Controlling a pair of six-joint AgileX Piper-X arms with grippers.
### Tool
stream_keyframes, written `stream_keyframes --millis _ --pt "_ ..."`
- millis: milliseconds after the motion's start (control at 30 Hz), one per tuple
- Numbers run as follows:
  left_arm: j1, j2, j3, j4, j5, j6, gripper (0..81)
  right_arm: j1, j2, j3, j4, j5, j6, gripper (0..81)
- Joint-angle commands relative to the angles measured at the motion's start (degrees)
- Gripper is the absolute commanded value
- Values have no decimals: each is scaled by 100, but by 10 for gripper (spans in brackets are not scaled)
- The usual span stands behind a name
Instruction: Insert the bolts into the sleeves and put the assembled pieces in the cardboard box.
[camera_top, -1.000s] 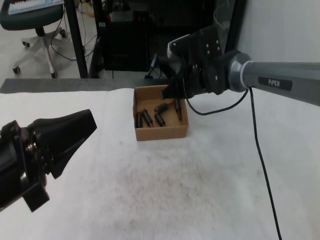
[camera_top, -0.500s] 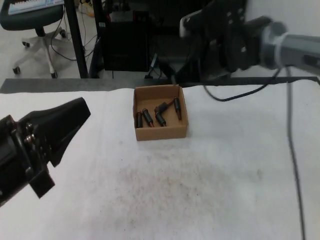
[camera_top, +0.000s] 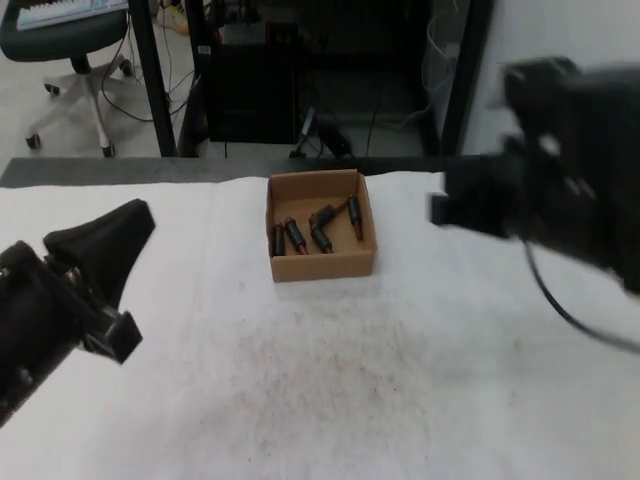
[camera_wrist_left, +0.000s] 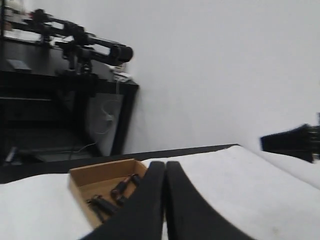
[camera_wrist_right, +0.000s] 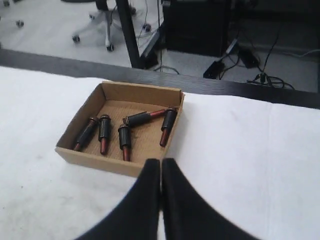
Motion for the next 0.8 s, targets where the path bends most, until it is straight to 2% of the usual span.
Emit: stream_keyframes --millis 0,133,233,367,467,533,767 --pt "-1 -274 -15 561 -1131 405 3 -123 -1115 1074 -578 200 303 8" --pt "-1 -672 -15 1522 -2022 902 3 -297 -2244 2136 -617 348 316 8" --pt "-1 -1041 -15 2458 -2606 1177 3 -460 -3076 2845 -599 348 731 8" --pt "-1 -1531 -15 3700 -3428 1163 3 -690 -3974 3627 -590 455 1418 8" --pt "-1 -1842 -15 4428 -3861 861 3 -745 -4480 4120 -590 496 1443 8" --pt "-1 -2002 -15 5041 -3932 505 3 -744 -4729 4120 -502 496 1443 8" --pt "-1 -2151 33 6299 -3740 -272 3 -744 -4887 4120 1532 1001 1464 8"
